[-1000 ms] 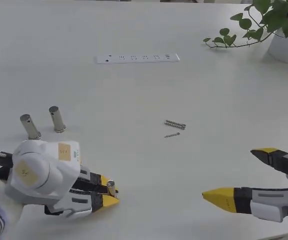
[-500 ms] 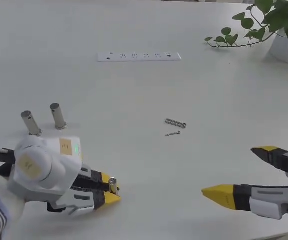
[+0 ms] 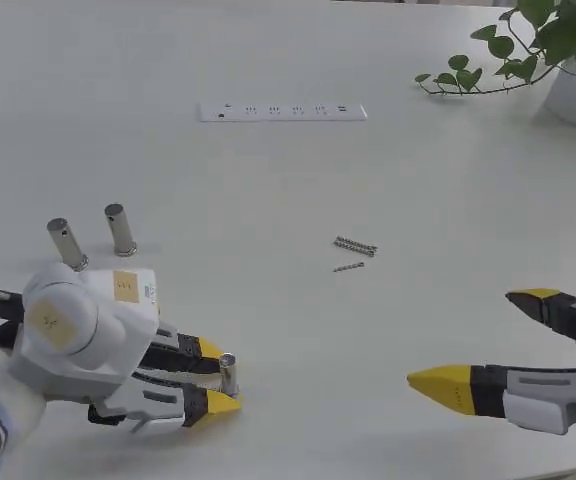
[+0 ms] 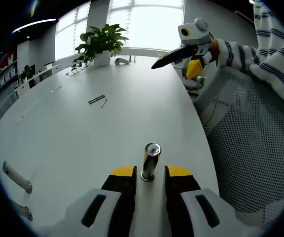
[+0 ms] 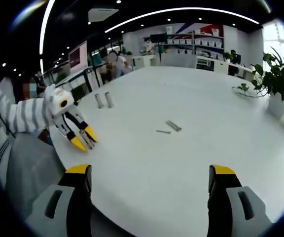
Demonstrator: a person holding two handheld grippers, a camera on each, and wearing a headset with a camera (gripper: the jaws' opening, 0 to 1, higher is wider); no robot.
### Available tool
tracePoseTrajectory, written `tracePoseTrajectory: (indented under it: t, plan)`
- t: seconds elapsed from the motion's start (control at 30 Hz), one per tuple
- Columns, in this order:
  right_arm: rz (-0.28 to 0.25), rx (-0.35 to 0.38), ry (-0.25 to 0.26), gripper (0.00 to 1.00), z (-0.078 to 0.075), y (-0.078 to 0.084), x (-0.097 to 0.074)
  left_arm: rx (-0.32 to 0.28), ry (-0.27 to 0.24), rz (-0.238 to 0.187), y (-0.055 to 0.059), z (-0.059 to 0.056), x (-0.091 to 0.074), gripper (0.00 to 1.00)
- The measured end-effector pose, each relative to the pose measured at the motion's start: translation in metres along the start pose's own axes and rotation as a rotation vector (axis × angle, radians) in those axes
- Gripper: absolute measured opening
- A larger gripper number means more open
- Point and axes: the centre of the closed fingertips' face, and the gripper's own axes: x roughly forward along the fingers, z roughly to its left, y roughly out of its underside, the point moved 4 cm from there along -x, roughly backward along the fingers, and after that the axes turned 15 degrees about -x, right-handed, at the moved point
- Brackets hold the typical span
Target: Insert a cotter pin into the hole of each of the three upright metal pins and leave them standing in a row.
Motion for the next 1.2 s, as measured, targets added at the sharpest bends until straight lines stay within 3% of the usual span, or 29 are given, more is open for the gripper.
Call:
tracePoseTrajectory:
  t: [0.47, 0.83, 1.2]
  plan:
    - [0.002, -0.069, -0.041, 0.95, -0.007, -0.008, 0.002, -0.068, -0.032, -0.034, 0.001, -0.005, -0.015, 0.40]
    - [-0.041, -0.137, -0.097, 0.80, -0.025, -0.020, 0.010, -0.133, -0.049, -0.065, 0.003, -0.014, -0.032, 0.50]
    - [0.008, -0.276, -0.153, 0.72, -0.046, -0.025, 0.023, -0.199, -0.083, -0.095, 0.008, -0.021, -0.047, 0.58]
